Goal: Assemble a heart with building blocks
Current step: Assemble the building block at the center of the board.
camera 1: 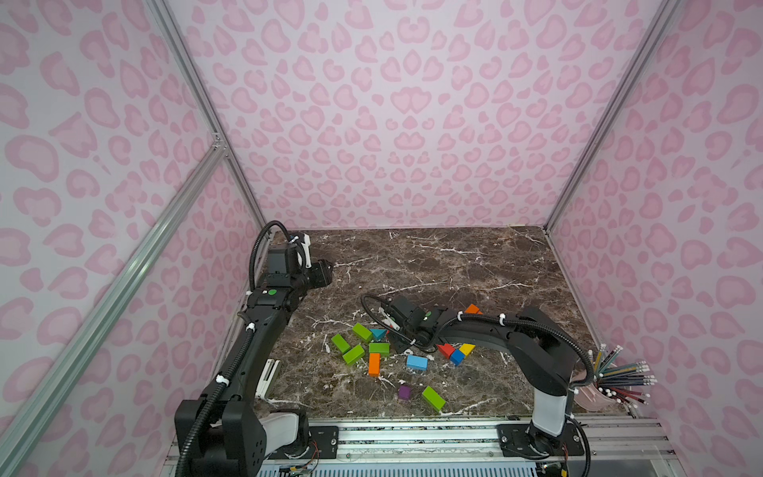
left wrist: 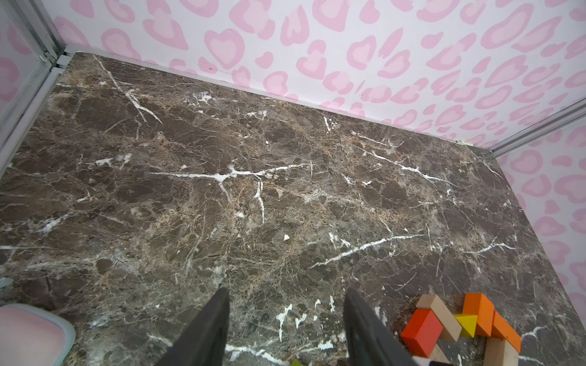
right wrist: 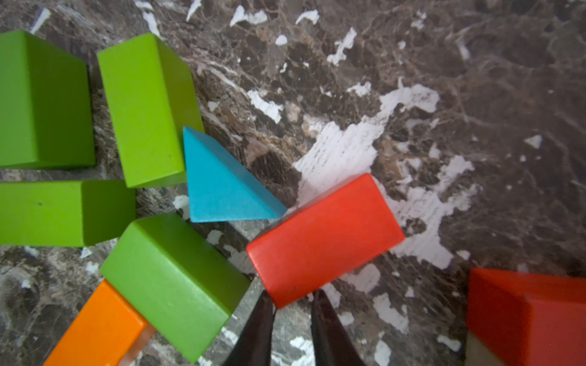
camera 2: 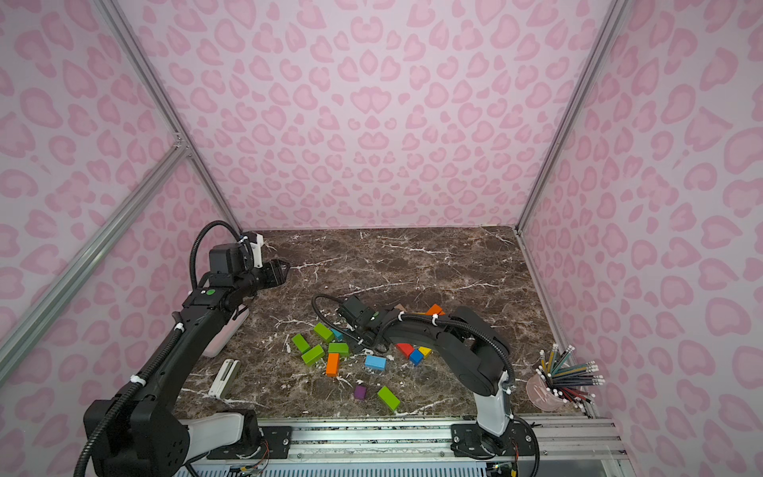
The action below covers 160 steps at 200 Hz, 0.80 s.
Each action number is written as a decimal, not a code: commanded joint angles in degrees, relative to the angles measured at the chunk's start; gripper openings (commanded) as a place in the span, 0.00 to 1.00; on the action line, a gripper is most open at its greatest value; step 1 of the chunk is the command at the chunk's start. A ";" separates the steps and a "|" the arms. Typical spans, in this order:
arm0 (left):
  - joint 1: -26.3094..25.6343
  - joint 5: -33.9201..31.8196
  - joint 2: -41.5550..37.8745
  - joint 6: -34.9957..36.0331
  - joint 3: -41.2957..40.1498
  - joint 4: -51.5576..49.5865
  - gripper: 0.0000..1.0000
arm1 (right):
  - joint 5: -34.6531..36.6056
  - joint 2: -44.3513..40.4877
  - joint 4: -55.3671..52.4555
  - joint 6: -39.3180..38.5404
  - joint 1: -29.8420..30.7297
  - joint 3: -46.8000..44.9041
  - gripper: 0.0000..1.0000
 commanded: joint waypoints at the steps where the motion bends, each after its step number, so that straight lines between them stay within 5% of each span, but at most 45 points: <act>1: -0.03 0.35 -0.24 0.23 -0.05 2.38 0.60 | 0.35 0.08 0.46 0.87 0.08 0.69 0.26; 160: -0.01 0.28 -0.07 0.13 -0.04 2.35 0.60 | -2.28 -0.09 1.86 0.02 0.08 0.97 0.26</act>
